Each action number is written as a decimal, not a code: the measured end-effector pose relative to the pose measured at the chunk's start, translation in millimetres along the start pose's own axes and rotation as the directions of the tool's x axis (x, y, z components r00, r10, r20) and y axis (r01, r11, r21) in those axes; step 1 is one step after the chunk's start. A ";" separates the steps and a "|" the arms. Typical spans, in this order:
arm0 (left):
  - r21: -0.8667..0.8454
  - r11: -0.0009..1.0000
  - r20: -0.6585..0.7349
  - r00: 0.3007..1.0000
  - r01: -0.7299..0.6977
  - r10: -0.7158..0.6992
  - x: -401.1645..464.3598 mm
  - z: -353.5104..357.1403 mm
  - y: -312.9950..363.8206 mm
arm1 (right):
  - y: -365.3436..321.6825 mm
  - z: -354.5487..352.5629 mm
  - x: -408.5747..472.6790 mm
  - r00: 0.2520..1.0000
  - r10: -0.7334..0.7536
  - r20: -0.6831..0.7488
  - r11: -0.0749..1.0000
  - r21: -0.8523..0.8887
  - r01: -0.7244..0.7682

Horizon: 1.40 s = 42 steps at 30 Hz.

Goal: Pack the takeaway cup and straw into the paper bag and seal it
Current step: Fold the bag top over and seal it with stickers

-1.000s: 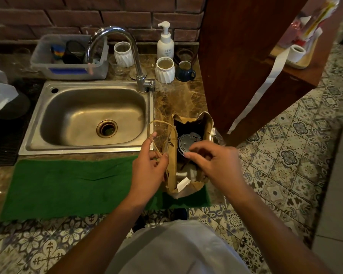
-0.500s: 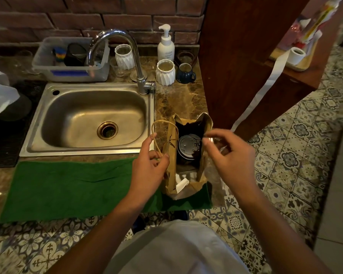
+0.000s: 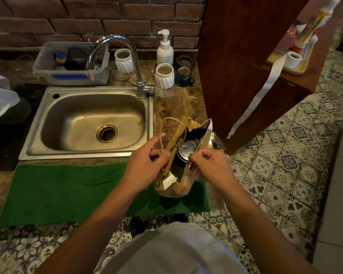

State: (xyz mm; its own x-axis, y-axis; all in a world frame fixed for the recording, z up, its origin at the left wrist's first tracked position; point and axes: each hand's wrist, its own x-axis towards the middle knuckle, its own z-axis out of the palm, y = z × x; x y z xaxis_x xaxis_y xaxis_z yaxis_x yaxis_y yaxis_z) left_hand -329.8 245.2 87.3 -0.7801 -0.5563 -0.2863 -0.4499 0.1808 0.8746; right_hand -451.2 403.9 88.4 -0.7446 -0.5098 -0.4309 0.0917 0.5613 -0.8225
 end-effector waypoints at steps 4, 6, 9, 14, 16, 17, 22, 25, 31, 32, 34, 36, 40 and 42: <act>0.026 0.999 0.236 0.971 -0.042 0.034 -2.8 -6.0 1.5 | -8.7 16.5 -2.0 0.990 0.136 0.028 0.963 0.230 -0.138; -0.020 0.999 0.268 0.962 -0.046 0.049 -9.9 -6.7 -0.4 | -11.4 19.8 -2.4 0.981 0.191 0.024 0.913 0.363 -0.187; -0.135 0.991 0.125 0.991 -0.019 0.036 -20.9 -8.9 -6.6 | -12.5 24.2 -2.0 0.972 0.229 0.050 0.859 0.460 -0.226; -0.033 0.999 -0.191 0.982 -0.014 0.008 -32.0 -7.2 -28.3 | -10.5 30.7 5.5 0.984 0.166 0.071 0.833 0.524 -0.178; -0.013 1.000 -0.241 0.970 -0.026 0.022 -31.4 -2.9 -33.2 | -12.6 33.1 6.3 0.986 0.132 0.097 0.832 0.529 -0.163; -0.012 0.999 -0.252 0.967 -0.036 0.032 -30.3 -0.7 -33.8 | -13.7 35.1 6.2 0.985 0.124 0.117 0.845 0.507 -0.166; -0.029 0.997 -0.282 0.957 -0.070 0.059 -18.5 2.1 -28.7 | -13.4 38.8 5.9 0.970 0.036 0.240 0.959 0.266 -0.102; -0.076 0.996 -0.285 0.958 -0.036 0.013 -9.4 -9.4 -25.4 | -12.3 13.8 -0.2 0.950 -0.148 0.275 0.988 0.089 0.128; -0.112 0.994 -0.239 0.971 -0.014 -0.014 -2.1 -24.0 -28.8 | 5.7 -54.1 21.2 0.942 -0.299 -0.152 0.954 -0.013 0.301; -0.120 0.993 -0.237 0.971 -0.015 -0.014 -2.0 -23.4 -27.6 | 9.1 -54.0 28.1 0.932 -0.332 -0.147 0.943 -0.049 0.329; -0.131 0.991 -0.230 0.973 -0.023 -0.008 -2.1 -21.5 -25.5 | 11.9 -49.3 38.2 0.910 -0.392 -0.135 0.918 -0.116 0.379; -0.134 0.991 -0.226 0.974 -0.023 -0.008 -2.1 -19.7 -23.6 | 14.7 -45.0 47.6 0.897 -0.423 -0.130 0.904 -0.134 0.406; -0.150 0.989 -0.229 0.973 -0.014 -0.021 -0.3 -20.5 -22.1 | 21.8 -38.4 63.8 0.929 -0.360 -0.085 0.933 -0.023 0.359; -0.156 0.988 -0.238 0.971 -0.006 -0.031 0.6 -21.6 -21.9 | 23.1 -37.1 69.6 0.943 -0.325 -0.075 0.938 0.098 0.331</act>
State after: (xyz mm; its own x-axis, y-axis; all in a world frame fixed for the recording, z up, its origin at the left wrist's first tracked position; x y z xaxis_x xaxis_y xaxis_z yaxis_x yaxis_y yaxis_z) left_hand -311.1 223.5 76.5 -0.6397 -0.7387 -0.2122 -0.3714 0.0553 0.9268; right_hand -525.4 405.5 53.2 -0.7812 -0.6143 -0.1114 -0.0956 0.2940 -0.9510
